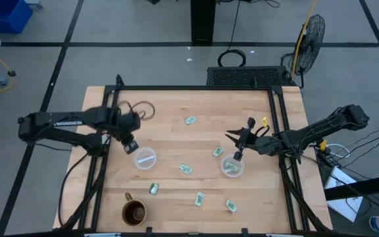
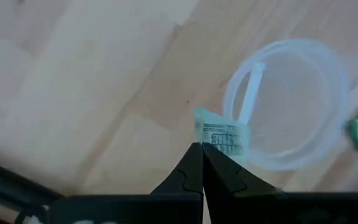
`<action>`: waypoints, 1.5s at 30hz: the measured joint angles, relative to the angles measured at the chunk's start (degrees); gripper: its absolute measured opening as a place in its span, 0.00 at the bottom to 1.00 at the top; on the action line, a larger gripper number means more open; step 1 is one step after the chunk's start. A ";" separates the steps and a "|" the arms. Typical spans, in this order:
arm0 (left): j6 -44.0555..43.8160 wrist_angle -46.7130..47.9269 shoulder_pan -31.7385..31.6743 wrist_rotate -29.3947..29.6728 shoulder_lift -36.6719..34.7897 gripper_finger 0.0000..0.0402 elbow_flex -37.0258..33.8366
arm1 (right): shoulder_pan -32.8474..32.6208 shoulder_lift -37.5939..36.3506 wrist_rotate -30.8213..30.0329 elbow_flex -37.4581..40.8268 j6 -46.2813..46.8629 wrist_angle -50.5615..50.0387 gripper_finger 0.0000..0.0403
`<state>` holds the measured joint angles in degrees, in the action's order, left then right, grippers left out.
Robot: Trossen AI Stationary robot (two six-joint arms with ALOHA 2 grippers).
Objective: Pick and place Stevia / Truvia into bins
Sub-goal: Put the light green stevia packet into the left transparent container
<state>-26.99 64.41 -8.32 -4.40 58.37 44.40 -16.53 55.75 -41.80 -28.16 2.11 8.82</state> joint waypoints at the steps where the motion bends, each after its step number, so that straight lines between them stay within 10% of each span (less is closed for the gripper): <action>1: -1.25 -1.85 1.80 0.79 0.08 0.00 -1.61 | 0.00 0.00 -0.02 0.00 0.00 0.00 0.15; 13: -6.51 -21.45 12.71 0.77 0.11 0.01 -9.07 | 0.00 0.00 -0.11 0.00 -0.02 0.04 0.15; 45: -2.87 -29.27 14.19 1.52 9.81 0.06 -13.45 | 0.11 -0.01 -0.04 0.00 0.01 0.39 0.17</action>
<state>-29.86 35.14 5.87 -2.88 68.18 30.94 -16.43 55.74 -41.85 -28.16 2.12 9.21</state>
